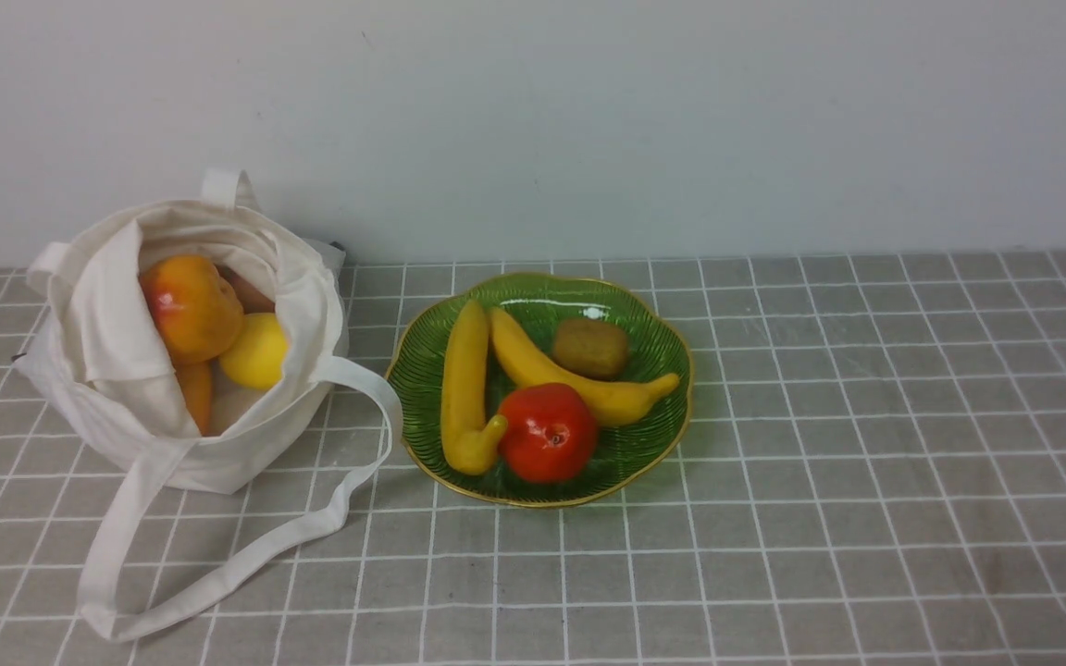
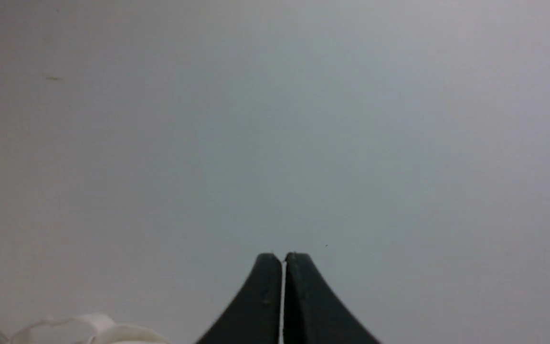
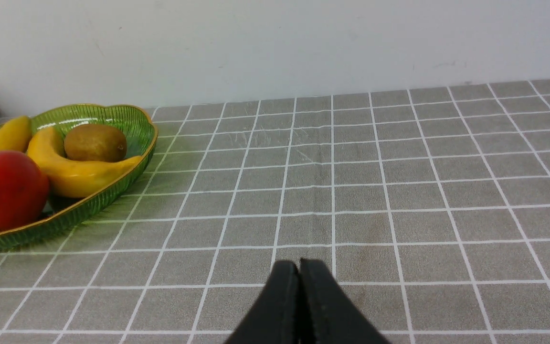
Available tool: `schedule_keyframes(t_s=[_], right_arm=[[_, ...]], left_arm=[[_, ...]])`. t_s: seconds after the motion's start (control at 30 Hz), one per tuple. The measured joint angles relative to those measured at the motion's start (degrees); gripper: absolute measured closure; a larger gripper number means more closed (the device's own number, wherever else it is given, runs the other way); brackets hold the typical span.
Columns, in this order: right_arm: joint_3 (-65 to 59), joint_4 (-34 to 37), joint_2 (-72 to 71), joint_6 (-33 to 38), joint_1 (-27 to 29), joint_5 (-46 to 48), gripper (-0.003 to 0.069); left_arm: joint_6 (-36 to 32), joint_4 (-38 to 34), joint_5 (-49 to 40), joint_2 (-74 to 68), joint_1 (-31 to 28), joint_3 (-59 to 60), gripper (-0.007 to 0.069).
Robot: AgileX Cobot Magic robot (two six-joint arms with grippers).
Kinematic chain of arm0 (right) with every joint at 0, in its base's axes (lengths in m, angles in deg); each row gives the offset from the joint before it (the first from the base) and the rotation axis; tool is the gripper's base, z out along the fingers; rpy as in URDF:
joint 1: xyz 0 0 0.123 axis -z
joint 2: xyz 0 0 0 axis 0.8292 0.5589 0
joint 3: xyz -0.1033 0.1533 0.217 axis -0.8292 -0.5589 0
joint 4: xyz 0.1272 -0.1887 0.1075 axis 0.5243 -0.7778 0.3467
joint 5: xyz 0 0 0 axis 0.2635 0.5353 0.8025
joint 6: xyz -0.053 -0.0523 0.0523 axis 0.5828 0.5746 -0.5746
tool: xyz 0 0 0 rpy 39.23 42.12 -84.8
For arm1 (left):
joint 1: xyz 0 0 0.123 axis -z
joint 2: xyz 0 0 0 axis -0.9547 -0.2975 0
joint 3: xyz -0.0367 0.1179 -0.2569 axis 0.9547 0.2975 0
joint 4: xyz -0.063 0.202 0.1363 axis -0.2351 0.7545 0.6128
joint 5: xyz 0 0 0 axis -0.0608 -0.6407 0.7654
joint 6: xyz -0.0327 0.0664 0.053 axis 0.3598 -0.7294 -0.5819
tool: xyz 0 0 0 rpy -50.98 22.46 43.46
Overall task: Take the fruit out of the bag on the grey coffee tablecloth and place them on the plate.
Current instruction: 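Reach into the bag and grasp a fruit with the left gripper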
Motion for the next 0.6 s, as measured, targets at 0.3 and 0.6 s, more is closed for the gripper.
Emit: schedule_keyframes(t_s=[0.3, 0.6], right_arm=[[0.0, 0.0, 0.0, 0.0, 0.0, 0.0, 0.0671], [0.0, 0.0, 0.0, 0.0, 0.0, 0.0, 0.0671]], left_arm=[[-15.1, 9.44, -32.02, -16.1, 0.0, -25.53, 0.0632], [-19.89, 16.07, -73.24, -49.12, 0.0, -43.98, 0.0632]])
